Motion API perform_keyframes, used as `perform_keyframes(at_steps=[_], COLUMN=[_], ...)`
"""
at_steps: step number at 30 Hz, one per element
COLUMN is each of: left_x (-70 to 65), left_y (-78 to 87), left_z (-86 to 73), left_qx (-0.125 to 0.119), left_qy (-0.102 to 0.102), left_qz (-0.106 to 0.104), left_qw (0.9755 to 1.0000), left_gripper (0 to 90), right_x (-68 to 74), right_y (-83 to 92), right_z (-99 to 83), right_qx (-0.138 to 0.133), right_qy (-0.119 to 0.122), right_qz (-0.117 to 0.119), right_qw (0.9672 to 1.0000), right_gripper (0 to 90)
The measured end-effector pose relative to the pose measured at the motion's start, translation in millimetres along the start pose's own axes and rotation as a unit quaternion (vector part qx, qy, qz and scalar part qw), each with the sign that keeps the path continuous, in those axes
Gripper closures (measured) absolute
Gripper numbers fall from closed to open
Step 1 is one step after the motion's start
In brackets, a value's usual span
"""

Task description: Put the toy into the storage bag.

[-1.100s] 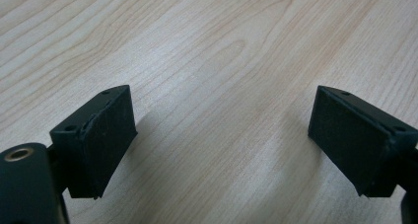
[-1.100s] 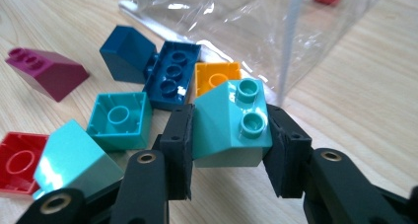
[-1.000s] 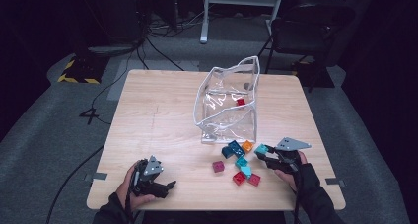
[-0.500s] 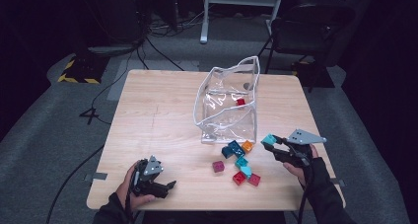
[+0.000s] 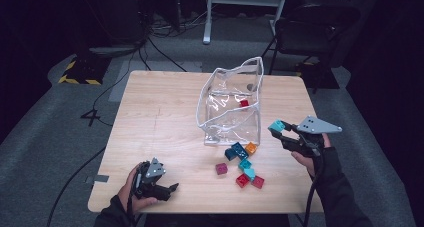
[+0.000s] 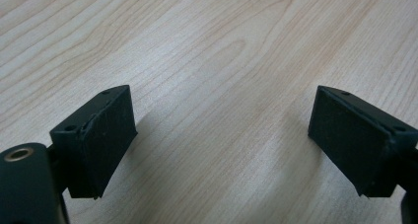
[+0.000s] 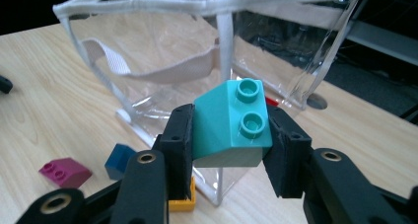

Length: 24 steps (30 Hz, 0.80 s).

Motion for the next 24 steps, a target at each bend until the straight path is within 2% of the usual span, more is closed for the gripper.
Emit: perform_keyframes(at_steps=[8,24], left_x=[-0.1,-0.1], left_y=[0.0,0.0], left_z=[0.0,0.0], left_qx=[0.0,0.0], left_qy=[0.0,0.0], left_qz=[0.0,0.0], left_qw=[1.0,1.0], left_gripper=[11.0,11.0], right_x=[-3.0,-4.6], right_y=[9.8,14.4], right_z=[20.1,57.8], right_qx=[-0.019,-0.042], right_qy=[0.004,0.009], right_qz=[-0.01,-0.02], right_qw=[0.9998,0.9989], right_gripper=[59.2,59.2])
Point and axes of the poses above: each handheld gripper's, and its own axes: y roughly backward along the jaws, z roughly out of its top, x roughly to its left, the point moved 5 cm from there along -y, roughly forward along the jaws, and after that the axes turned 9 degrees about x, right-handed, at the moved point
